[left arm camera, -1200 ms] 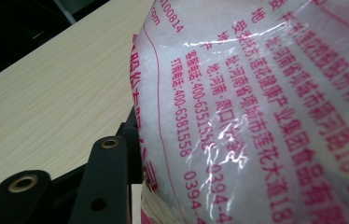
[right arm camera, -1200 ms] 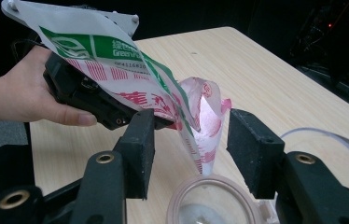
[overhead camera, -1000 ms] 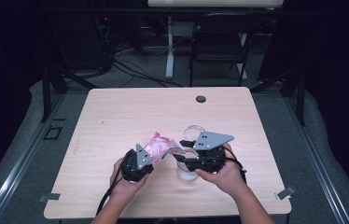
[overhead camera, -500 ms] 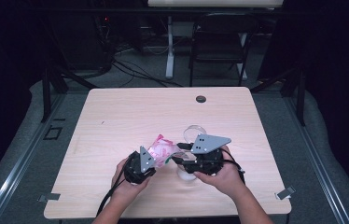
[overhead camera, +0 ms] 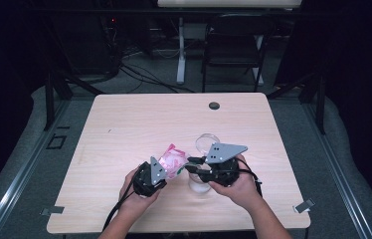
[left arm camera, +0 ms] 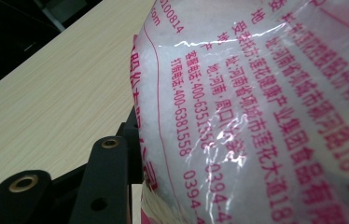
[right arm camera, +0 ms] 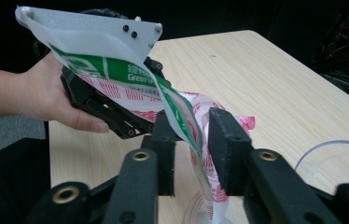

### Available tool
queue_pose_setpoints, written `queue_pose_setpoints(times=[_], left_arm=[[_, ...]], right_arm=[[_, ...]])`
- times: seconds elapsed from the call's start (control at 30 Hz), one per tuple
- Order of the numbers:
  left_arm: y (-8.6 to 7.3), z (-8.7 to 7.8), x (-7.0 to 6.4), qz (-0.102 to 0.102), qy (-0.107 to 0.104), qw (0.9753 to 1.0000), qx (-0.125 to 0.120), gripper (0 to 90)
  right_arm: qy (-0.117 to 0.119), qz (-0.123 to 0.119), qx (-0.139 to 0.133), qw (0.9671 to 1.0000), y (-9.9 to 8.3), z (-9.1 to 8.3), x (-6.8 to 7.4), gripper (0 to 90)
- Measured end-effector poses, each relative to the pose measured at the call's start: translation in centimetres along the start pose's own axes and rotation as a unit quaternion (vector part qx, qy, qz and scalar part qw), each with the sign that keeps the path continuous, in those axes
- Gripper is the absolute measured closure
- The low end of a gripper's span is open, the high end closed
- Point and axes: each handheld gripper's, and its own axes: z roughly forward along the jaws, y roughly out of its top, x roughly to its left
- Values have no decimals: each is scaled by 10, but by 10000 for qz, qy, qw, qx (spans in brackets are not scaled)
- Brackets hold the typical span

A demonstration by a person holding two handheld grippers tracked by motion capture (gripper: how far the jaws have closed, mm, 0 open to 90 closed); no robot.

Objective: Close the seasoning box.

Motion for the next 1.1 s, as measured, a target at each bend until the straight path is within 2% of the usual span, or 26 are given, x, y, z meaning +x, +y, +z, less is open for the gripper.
queue_pose_setpoints(times=[0.17, 0.4, 0.77, 0.93, 1.1], left_arm=[[0, 0, -1, 43, 19, 10000, 14, 578], [5, 0, -2, 113, 74, 9999, -13, 580], [16, -4, 0, 385, 290, 9988, -9, 581], [21, -4, 1, 598, 450, 9972, -11, 581], [24, -4, 1, 721, 570, 9958, -41, 581]], right_arm=[[29, -20, 36, 10000, -1, 0, 0, 791], [68, 96, -51, 9999, -2, -3, -3, 885], [63, 414, -194, 9989, -3, -9, -7, 900], [30, 504, -234, 9984, -5, -11, -8, 900], [8, 555, -261, 9981, -6, -14, -10, 900]])
